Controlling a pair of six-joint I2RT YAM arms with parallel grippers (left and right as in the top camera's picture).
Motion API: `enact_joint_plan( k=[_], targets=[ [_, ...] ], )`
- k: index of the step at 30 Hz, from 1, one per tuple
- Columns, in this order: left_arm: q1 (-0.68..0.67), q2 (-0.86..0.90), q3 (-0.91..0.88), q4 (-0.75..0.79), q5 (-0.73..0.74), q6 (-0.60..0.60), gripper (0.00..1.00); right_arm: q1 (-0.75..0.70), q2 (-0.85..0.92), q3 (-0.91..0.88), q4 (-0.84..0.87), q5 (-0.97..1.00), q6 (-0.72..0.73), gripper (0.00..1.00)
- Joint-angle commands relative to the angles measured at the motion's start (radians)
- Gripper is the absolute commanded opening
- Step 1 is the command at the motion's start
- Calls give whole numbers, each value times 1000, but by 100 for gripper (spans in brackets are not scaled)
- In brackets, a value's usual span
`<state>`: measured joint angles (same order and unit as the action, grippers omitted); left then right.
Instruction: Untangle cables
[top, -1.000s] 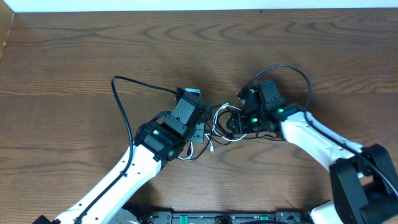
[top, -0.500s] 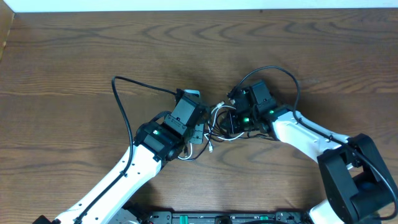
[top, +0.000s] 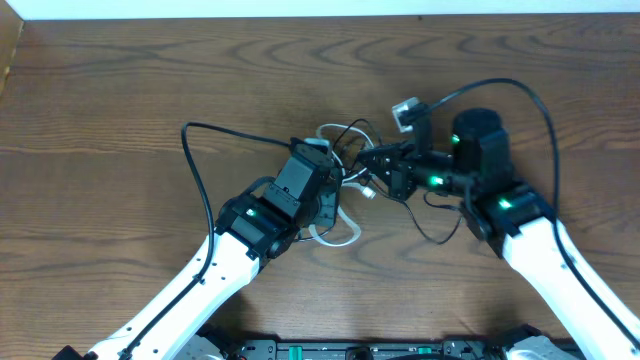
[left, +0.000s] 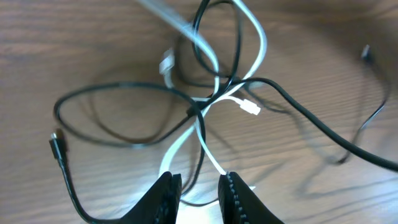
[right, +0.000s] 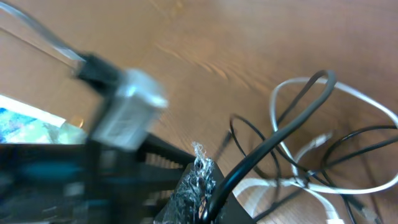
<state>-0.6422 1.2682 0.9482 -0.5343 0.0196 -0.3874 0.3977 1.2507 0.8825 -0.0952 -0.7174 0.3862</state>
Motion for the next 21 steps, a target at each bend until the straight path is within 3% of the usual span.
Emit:
enact_joint_plan(
  k=[1, 21],
  targets=[
    [2, 6, 5, 45, 63, 9, 26, -2, -87, 8, 2, 12, 2, 1],
    [2, 6, 5, 248, 76, -18, 26, 1, -179, 8, 32, -15, 47, 1]
  ],
)
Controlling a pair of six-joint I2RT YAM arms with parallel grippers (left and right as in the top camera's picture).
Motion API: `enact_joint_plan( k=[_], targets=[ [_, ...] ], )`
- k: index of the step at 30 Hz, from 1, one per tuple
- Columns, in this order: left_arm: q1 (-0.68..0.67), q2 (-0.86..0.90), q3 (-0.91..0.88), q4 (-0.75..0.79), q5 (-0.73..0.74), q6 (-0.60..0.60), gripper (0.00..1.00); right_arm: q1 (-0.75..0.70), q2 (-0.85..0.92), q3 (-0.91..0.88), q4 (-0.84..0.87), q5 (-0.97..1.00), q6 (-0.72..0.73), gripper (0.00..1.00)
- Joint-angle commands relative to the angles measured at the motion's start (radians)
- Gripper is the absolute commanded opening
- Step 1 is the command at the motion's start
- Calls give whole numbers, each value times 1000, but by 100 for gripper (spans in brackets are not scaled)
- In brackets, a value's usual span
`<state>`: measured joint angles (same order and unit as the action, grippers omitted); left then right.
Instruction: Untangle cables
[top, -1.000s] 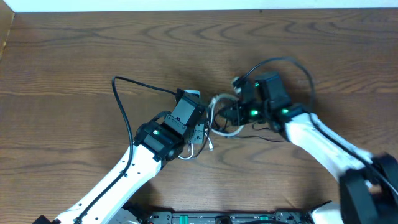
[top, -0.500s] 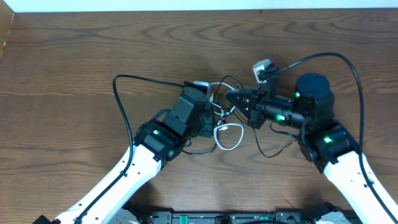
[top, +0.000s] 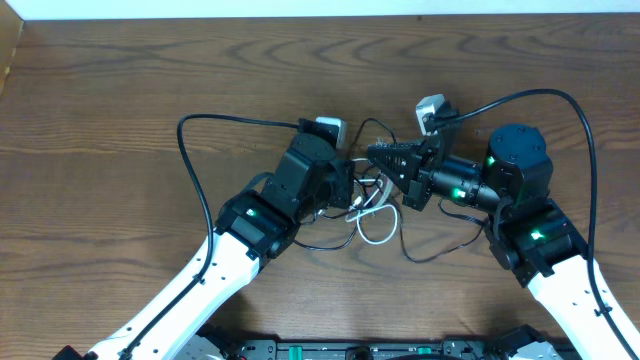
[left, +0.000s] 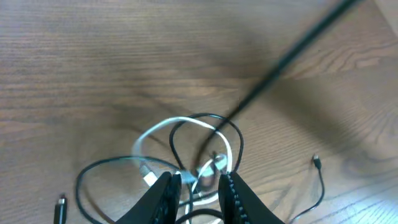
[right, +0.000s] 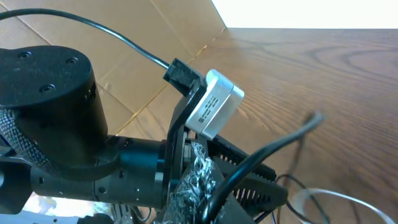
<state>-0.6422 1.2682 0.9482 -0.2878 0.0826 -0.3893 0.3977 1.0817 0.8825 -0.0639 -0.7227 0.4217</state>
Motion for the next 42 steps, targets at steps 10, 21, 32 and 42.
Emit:
enact_joint_plan(
  k=[10, 21, 32, 42],
  targets=[
    [2, 142, 5, -48, 12, -132, 26, 1, -10, 8, -9, -7, 11, 1],
    [2, 308, 5, 37, 15, -192, 26, 1, -10, 8, -223, 346, 13, 1],
    [2, 432, 5, 48, 14, -193, 26, 0, -10, 8, -474, 771, 76, 1],
    [2, 478, 5, 62, 11, -192, 26, -51, -11, 16, -626, 1138, 68, 1]
  ],
)
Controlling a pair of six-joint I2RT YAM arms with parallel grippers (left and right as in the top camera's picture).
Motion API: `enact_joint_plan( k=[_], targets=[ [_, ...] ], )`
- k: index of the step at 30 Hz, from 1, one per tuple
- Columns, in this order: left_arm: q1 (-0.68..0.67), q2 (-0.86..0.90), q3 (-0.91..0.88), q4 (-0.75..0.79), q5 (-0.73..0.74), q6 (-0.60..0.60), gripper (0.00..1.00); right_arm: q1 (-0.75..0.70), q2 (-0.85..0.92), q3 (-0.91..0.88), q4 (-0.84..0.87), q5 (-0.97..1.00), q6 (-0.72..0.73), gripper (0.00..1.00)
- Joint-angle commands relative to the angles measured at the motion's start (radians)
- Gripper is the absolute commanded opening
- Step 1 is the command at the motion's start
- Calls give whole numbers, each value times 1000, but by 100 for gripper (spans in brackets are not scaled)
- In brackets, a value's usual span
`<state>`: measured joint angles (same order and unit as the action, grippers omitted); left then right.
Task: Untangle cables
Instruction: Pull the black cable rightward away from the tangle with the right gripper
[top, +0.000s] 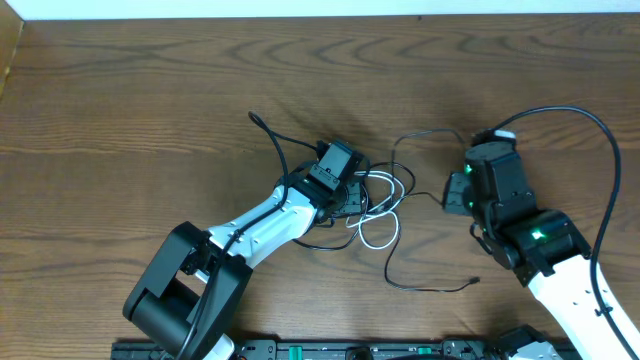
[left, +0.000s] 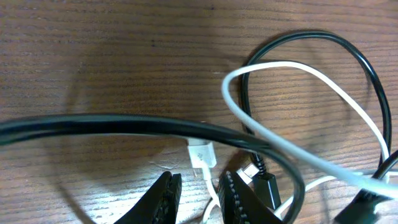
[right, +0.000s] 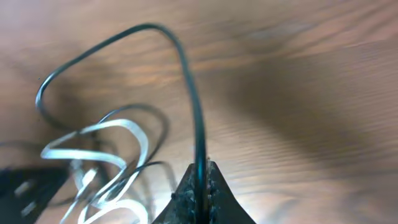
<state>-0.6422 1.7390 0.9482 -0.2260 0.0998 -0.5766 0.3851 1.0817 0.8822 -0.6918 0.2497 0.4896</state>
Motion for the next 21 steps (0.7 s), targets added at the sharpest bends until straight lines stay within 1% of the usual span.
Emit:
enact_joint_plan(
  k=[1, 5, 10, 17, 21],
  targets=[
    [2, 7, 5, -5, -6, -5, 26, -54, -11, 29, 3, 149, -8, 1],
    [2, 7, 5, -39, -6, -5, 26, -118, -11, 124, 3, 43, -66, 1],
    [2, 7, 4, -68, -6, -5, 26, -164, -11, 310, -14, -45, -130, 1],
    [2, 7, 1, -72, -6, -5, 26, -169, -11, 564, -19, -52, -139, 1],
    [2, 7, 0, -72, -6, -5, 26, -169, -12, 660, 2, -50, -139, 1]
  ],
)
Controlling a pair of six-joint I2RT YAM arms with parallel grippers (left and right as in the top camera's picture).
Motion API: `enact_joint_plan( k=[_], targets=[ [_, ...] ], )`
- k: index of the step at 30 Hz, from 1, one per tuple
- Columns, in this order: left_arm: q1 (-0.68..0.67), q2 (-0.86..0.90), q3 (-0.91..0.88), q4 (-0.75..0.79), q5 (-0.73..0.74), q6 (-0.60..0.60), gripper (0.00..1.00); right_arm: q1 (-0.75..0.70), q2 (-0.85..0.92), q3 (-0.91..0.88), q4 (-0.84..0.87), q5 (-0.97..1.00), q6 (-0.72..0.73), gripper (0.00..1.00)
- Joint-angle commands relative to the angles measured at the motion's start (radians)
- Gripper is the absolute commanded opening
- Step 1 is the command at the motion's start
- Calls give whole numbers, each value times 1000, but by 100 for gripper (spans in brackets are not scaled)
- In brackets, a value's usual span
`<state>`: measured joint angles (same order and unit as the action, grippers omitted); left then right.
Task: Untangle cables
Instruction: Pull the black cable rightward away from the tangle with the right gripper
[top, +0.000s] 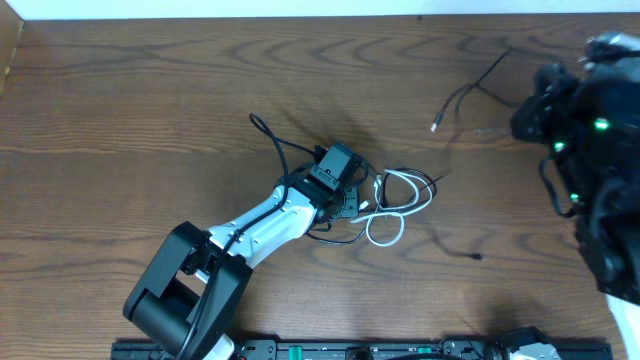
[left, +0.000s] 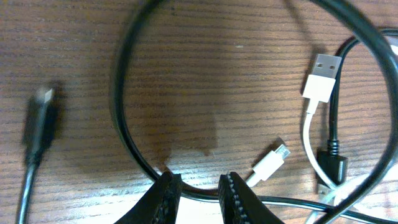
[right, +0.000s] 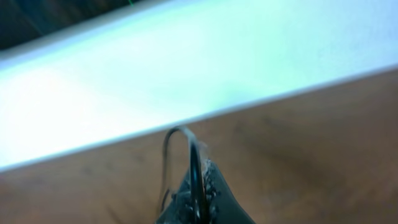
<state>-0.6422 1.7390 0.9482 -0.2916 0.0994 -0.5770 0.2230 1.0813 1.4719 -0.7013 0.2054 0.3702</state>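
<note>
A tangle of cables lies mid-table: a white cable looped with a thick black cable. My left gripper is low on the pile, its jaws apart. The thick black cable runs across under both fingers. Beside it lie the white USB plug and the small white plug. My right arm is raised at the far right. The right gripper is shut on a thin black cable. That cable's free end hangs apart from the pile.
A black connector lies left of the left fingers, and a black angled plug to their right. A small dark cable end shows right of the pile. The table's back edge meets a white wall.
My right gripper, still shut on the thin black cable, has gone from just right of the pile to the far right and higher. The thin cable is now apart from the tangle. The left gripper stays on the pile.
Both grippers met at the tangle mid-table, the right shut on a black cable. Then both were raised with cables strung between them. Then the left sat low on the pile while the right stood off to its right. Now the thin cable hangs separate.
</note>
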Motion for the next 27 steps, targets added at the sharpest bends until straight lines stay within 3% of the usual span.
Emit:
enact_joint_plan(
  k=[1, 15, 27],
  targets=[
    [2, 7, 0, -6, -6, -4, 26, -6, -12, 88, 22, -6, -20, 1],
    [2, 7, -2, -6, -6, -4, 26, -7, -14, 117, 170, 84, -20, 1],
    [2, 7, -2, -10, -5, -4, 26, -89, 176, 116, -239, 569, -19, 1]
  ],
)
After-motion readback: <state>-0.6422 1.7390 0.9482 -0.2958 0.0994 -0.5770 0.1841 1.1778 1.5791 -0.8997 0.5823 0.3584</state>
